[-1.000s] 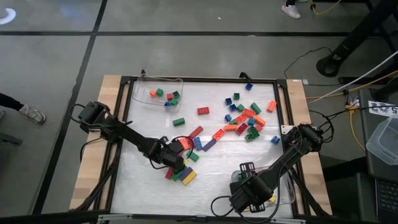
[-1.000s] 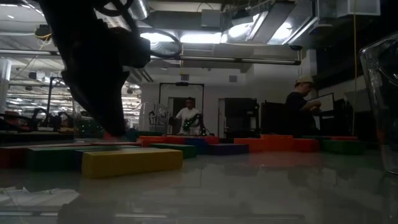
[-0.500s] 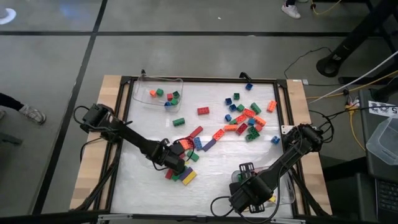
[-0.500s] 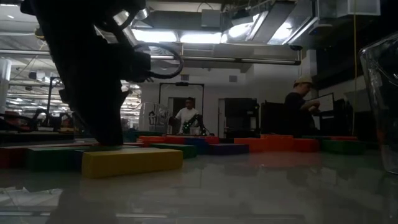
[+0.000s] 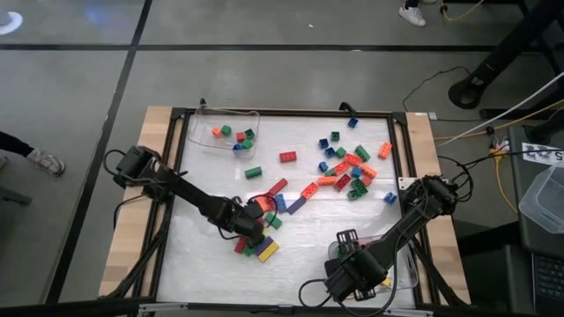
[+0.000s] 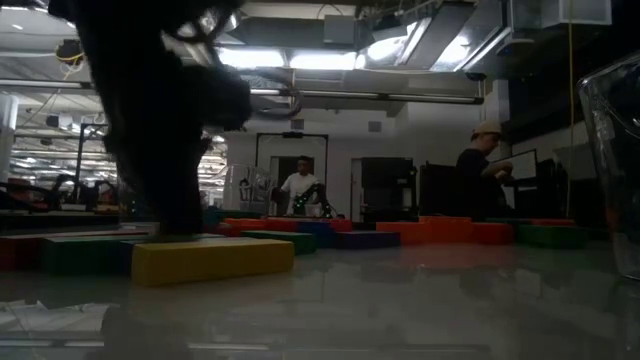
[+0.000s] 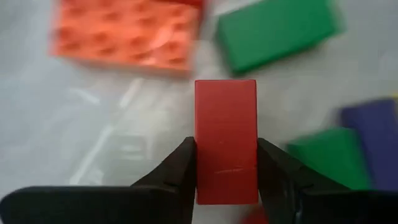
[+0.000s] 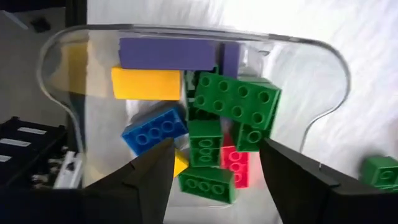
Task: Sort blocks by size
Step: Put the rectangular red block into the bottom transparent bin
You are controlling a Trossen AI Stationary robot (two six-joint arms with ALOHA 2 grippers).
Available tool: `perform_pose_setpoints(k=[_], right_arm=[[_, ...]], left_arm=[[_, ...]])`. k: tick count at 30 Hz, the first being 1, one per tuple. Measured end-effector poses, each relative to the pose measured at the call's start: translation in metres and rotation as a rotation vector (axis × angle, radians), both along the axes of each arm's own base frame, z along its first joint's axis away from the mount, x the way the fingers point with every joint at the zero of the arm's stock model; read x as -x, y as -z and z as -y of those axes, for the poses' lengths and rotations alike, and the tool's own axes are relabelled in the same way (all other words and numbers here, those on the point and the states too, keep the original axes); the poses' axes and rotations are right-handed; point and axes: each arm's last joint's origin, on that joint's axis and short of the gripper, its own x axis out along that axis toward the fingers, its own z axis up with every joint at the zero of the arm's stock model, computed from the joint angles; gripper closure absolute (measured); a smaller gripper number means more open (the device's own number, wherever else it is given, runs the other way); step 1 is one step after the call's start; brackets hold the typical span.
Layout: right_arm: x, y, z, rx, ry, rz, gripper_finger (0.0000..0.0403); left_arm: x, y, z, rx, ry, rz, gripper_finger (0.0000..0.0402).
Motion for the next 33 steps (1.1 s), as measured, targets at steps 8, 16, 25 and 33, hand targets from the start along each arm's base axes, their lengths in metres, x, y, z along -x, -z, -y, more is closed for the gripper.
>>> perform_pose_setpoints(k=[8,16,25,33], right_arm=[[-0.001,0.0,0.002,0.065,-0.039,0.05,0.0168],[0.0,-0.001,0.005,0.117,-0.042,0.056,0.0169],[0.004,-0.033,0.002,0.199,-0.127,0.163,0.0169],[-0.02,-0.049,-0.002,0.466,-0.328,0.565,0.0169]], left_arm=[[-0.013,-0.05,0.008,0.193,0.156,0.234,0.0288],[-0.032,-0.08,0.02,0.326,0.296,0.564,0.0288],[-0.037,-0.08,0.022,0.327,0.313,0.622,0.0285],[-0.041,-0.085,0.025,0.361,0.328,0.699,0.0284]])
